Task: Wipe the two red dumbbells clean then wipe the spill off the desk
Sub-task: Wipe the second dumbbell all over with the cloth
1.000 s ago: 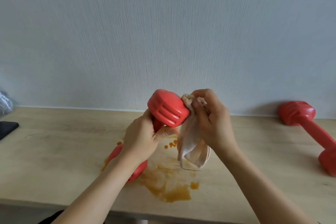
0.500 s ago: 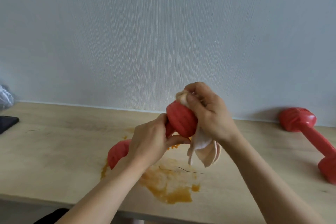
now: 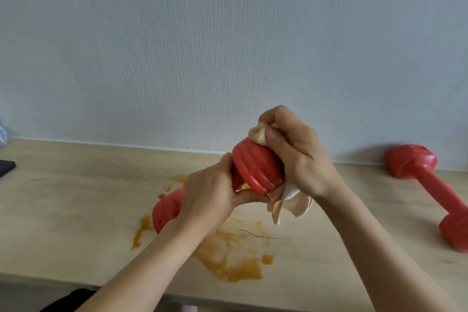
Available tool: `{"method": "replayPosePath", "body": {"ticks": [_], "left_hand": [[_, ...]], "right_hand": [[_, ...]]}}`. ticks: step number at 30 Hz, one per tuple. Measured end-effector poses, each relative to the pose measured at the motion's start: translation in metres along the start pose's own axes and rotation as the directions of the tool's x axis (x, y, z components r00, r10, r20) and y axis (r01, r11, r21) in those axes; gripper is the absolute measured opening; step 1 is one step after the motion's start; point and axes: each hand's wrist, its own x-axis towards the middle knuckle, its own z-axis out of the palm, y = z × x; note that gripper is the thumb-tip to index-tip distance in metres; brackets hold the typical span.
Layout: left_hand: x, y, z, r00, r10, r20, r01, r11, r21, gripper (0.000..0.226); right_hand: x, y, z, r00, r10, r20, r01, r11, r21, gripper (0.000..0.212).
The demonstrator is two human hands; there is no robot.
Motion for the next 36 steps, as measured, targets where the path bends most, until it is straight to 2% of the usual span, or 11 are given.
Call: {"method": "replayPosePath", "body": {"ticks": [5, 8, 13, 17, 20, 27, 29, 31, 33, 34, 36], "left_hand": [[-0.002, -0.001, 0.004, 0.998, 0.059, -0.034, -0.060, 0.998, -0.024, 0.077], [-0.003, 0.000, 0.007, 0.998, 0.057, -0.026, -0.059, 0.997, -0.048, 0.081], [0.008, -0.003, 0.006, 0.990, -0.136, -0.041, 0.123, 0.966, -0.226, 0.085], [0.016, -0.019, -0.006, 0.940, -0.329, 0.090, 0.320, 0.763, -0.561, 0.050], [0.014, -0.027, -0.011, 0.903, -0.377, 0.208, 0.422, 0.677, -0.603, 0.015], [0.007, -0.030, -0.022, 0.893, -0.324, 0.312, 0.447, 0.714, -0.538, 0.023], [0.005, -0.029, -0.024, 0.889, -0.339, 0.307, 0.456, 0.712, -0.535, 0.021], [0.004, -0.029, -0.025, 0.883, -0.356, 0.307, 0.469, 0.698, -0.541, 0.022], [0.004, -0.031, -0.024, 0.874, -0.374, 0.311, 0.487, 0.667, -0.564, 0.026], [0.004, -0.033, -0.024, 0.870, -0.385, 0.307, 0.492, 0.657, -0.571, 0.028], [0.003, -0.034, -0.024, 0.868, -0.405, 0.288, 0.495, 0.659, -0.566, 0.031]], "right_hand": [[0.003, 0.014, -0.004, 0.971, 0.232, 0.055, -0.238, 0.948, 0.209, 0.009], [0.003, 0.020, -0.010, 0.946, 0.322, 0.032, -0.321, 0.923, 0.211, 0.013], [-0.007, 0.028, -0.024, 0.899, 0.413, -0.148, -0.388, 0.906, 0.168, 0.017], [0.013, 0.005, -0.034, 0.864, 0.407, -0.298, -0.335, 0.904, 0.264, 0.014], [0.040, -0.011, -0.019, 0.886, 0.347, -0.306, -0.281, 0.929, 0.240, 0.012], [0.077, -0.015, 0.058, 0.909, 0.315, -0.273, -0.338, 0.941, -0.039, 0.015], [0.072, -0.013, 0.060, 0.894, 0.354, -0.274, -0.355, 0.934, 0.047, 0.032], [0.066, -0.007, 0.054, 0.872, 0.457, -0.176, -0.418, 0.882, 0.220, 0.036], [0.065, -0.001, 0.052, 0.857, 0.504, 0.108, -0.510, 0.799, 0.320, 0.035], [0.062, 0.005, 0.050, 0.833, 0.493, 0.251, -0.552, 0.775, 0.310, 0.042], [0.044, 0.010, 0.034, 0.862, 0.385, 0.330, -0.456, 0.873, 0.172, 0.058]]}}
